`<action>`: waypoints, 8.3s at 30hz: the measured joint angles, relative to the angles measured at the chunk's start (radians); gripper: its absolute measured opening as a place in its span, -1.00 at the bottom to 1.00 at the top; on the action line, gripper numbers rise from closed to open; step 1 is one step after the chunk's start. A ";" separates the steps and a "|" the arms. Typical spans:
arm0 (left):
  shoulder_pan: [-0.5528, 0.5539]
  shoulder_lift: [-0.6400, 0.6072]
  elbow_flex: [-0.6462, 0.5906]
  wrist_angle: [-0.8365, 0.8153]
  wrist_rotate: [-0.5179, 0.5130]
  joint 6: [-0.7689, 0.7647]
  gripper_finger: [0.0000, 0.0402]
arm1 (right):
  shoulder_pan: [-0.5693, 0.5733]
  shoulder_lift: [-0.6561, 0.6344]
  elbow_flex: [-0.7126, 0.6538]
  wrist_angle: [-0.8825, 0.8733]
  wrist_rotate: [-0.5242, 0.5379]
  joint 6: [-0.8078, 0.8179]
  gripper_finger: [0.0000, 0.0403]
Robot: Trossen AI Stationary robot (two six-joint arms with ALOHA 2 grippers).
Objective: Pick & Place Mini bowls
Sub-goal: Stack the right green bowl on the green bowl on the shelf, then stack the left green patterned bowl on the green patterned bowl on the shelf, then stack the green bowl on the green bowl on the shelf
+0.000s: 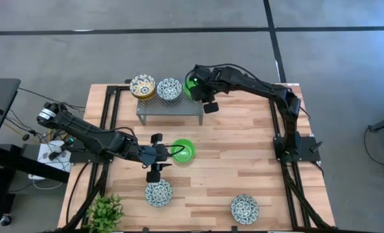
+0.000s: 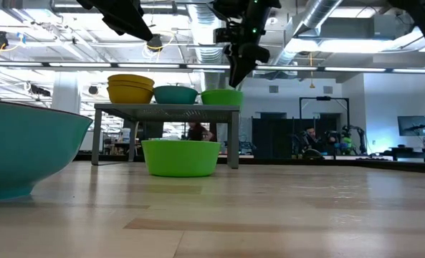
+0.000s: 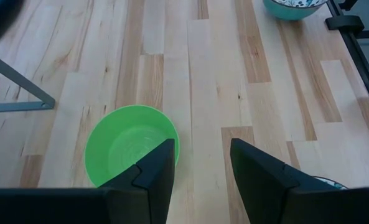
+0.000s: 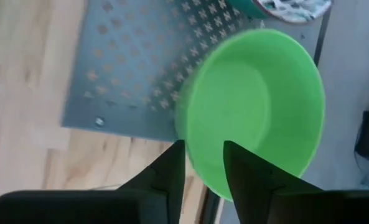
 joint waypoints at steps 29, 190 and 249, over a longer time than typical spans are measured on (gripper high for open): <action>-0.009 0.000 0.000 -0.004 0.000 -0.038 -0.21 | 0.255 -0.062 0.000 -0.258 -0.065 0.331 -0.11; 0.917 -0.142 0.058 0.134 0.011 0.222 -0.93 | 0.415 -1.000 -1.302 0.767 -0.225 0.696 -0.41; 0.909 -0.070 0.055 0.175 0.030 0.166 -0.75 | 0.417 -0.906 -1.302 0.800 -0.231 0.671 -0.41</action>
